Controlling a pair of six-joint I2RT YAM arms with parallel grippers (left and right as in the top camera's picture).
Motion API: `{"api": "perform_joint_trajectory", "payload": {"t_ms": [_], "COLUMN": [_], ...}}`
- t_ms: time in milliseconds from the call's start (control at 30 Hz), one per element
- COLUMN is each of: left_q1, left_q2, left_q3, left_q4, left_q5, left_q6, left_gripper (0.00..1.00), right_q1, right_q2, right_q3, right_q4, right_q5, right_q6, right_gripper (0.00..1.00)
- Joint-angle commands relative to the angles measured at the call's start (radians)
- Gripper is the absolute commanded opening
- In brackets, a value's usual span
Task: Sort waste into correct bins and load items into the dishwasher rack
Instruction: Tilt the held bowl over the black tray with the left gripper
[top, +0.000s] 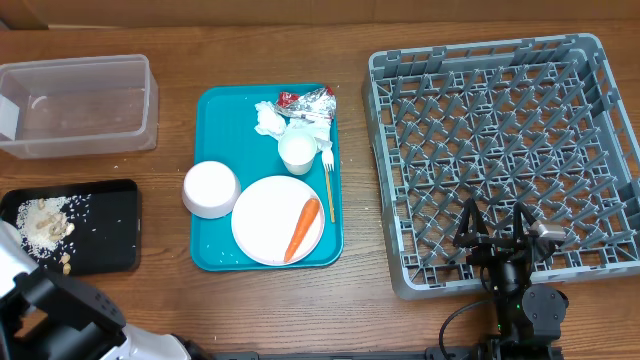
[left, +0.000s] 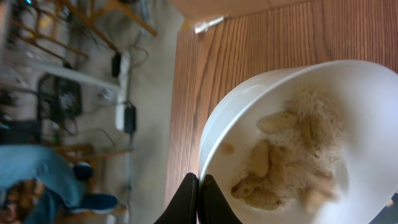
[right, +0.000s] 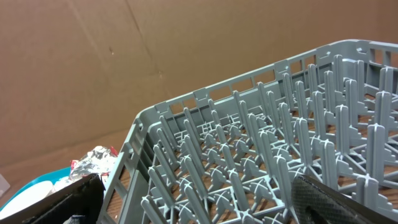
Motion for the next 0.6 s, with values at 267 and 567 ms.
{"api": "perform_joint_trajectory", "payload": {"t_ms": [267,567], "left_q1": [-0.119,-0.153], "left_q2": [0.195,0.267], "left_q3": [-0.008,-0.008], "left_q4": [-0.032,-0.049], "left_q5": [-0.22,-0.42], "left_q6": [-0.025,-0.006], "left_gripper": [0.04,0.04], "right_q1": [-0.006,-0.006], "right_q2": [-0.008,-0.008], "right_q3": [-0.01,-0.01], "right_q4": [0.008,0.008], "right_q5": [-0.001,-0.001], "right_q6": [0.002,0.002], "right_gripper": [1.0,1.0]}}
